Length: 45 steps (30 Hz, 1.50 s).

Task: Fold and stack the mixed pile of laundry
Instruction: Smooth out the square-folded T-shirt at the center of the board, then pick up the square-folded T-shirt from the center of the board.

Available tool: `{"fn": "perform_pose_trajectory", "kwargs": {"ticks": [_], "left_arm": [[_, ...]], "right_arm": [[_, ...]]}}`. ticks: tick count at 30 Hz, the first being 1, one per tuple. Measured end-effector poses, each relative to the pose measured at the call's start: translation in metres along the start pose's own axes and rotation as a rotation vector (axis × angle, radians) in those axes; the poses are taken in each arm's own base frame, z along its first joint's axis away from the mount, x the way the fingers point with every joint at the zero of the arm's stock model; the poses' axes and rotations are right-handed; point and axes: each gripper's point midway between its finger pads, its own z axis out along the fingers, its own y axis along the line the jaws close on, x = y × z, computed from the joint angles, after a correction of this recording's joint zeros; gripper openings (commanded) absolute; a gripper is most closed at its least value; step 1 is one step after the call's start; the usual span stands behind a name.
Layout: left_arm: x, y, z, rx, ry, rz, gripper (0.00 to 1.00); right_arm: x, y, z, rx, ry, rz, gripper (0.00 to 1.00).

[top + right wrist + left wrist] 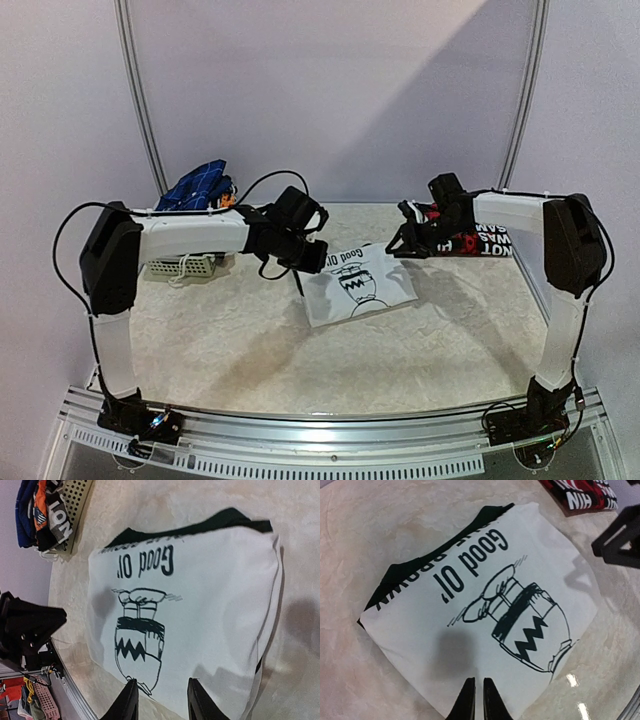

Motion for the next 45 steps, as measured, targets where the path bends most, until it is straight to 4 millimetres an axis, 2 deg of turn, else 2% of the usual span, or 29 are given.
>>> {"fn": "perform_pose_trajectory", "kwargs": {"ticks": [4, 12, 17, 24, 30, 34, 38, 41, 44, 45], "left_arm": [[-0.001, 0.023, 0.024, -0.035, 0.029, -0.012, 0.07], [0.016, 0.054, 0.060, -0.079, 0.101, -0.025, 0.07], [0.018, 0.063, 0.064, -0.089, 0.111, -0.031, 0.07], [0.018, 0.075, 0.067, -0.106, 0.111, -0.025, 0.07], [0.025, 0.090, 0.074, -0.128, 0.128, -0.021, 0.07], [0.022, 0.100, 0.073, -0.150, 0.121, -0.012, 0.07], [0.019, 0.109, 0.071, -0.174, 0.117, 0.003, 0.08], [0.014, 0.110, 0.061, -0.187, 0.104, 0.020, 0.09], [0.007, 0.107, 0.036, -0.212, 0.076, 0.055, 0.09], [0.001, 0.105, 0.025, -0.225, 0.057, 0.068, 0.06]], "right_arm": [[0.022, -0.016, 0.011, 0.013, 0.036, 0.040, 0.33], [0.042, -0.038, 0.025, 0.044, 0.052, 0.063, 0.33], [0.054, -0.055, 0.037, 0.066, 0.069, 0.080, 0.32], [0.058, -0.061, 0.042, 0.066, 0.026, 0.081, 0.30], [0.072, -0.052, 0.044, 0.097, -0.044, 0.102, 0.31], [0.090, -0.030, 0.053, 0.103, -0.058, 0.113, 0.32], [0.107, -0.010, 0.058, 0.133, -0.045, 0.114, 0.41], [0.116, -0.002, 0.051, 0.170, -0.033, 0.117, 0.48], [0.117, 0.003, 0.036, 0.209, -0.042, 0.115, 0.53], [0.114, 0.005, 0.029, 0.223, -0.055, 0.110, 0.54]]}}
